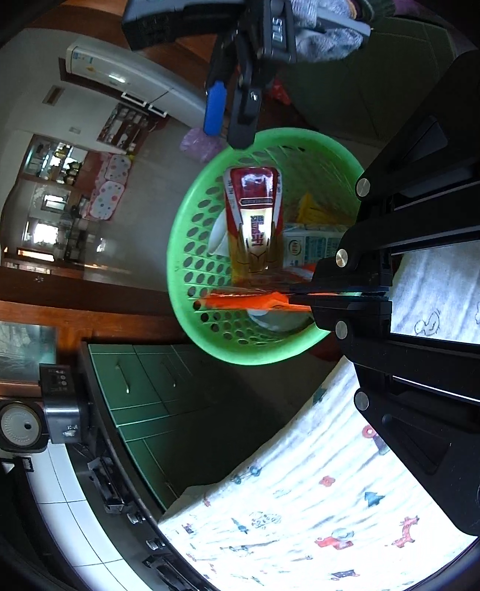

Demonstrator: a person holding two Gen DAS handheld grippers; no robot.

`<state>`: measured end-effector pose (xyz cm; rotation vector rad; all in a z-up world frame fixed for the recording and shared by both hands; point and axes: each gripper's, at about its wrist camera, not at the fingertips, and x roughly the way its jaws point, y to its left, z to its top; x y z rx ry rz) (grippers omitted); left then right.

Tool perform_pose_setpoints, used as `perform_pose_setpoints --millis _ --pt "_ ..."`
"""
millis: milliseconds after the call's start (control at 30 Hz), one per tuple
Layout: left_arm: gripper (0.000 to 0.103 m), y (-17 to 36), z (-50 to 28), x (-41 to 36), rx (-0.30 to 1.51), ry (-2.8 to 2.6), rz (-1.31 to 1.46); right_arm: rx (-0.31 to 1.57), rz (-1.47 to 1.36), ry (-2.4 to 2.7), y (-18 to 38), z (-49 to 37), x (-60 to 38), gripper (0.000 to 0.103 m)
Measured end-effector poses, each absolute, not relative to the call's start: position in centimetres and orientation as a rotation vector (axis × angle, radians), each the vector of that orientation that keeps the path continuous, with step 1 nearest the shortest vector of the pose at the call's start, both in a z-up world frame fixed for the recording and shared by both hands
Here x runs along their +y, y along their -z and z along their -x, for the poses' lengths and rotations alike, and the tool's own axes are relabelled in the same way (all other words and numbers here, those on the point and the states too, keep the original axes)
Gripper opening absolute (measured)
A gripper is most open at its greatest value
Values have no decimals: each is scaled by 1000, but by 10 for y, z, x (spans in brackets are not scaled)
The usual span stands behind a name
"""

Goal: Collect trash
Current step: 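Open both tools to drop the bottle and wrapper into the basket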

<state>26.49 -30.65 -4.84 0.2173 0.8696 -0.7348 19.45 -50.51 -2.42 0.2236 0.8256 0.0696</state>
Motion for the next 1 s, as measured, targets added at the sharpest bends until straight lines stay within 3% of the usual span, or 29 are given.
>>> perform_pose_setpoints --millis 200,267,533,1000 --pt "2 53 -267 -313 887 732 -236 812 -227 -79 22 -180 -501 84" --pt "7 53 -267 -311 897 733 -229 808 -231 -84 22 -176 -499 84" --pt "44 39 -253 -290 863 700 -210 802 -217 -81 21 -164 -483 85" --pt "84 -5 -198 -221 768 556 -191 785 -200 -64 3 -128 -434 90"
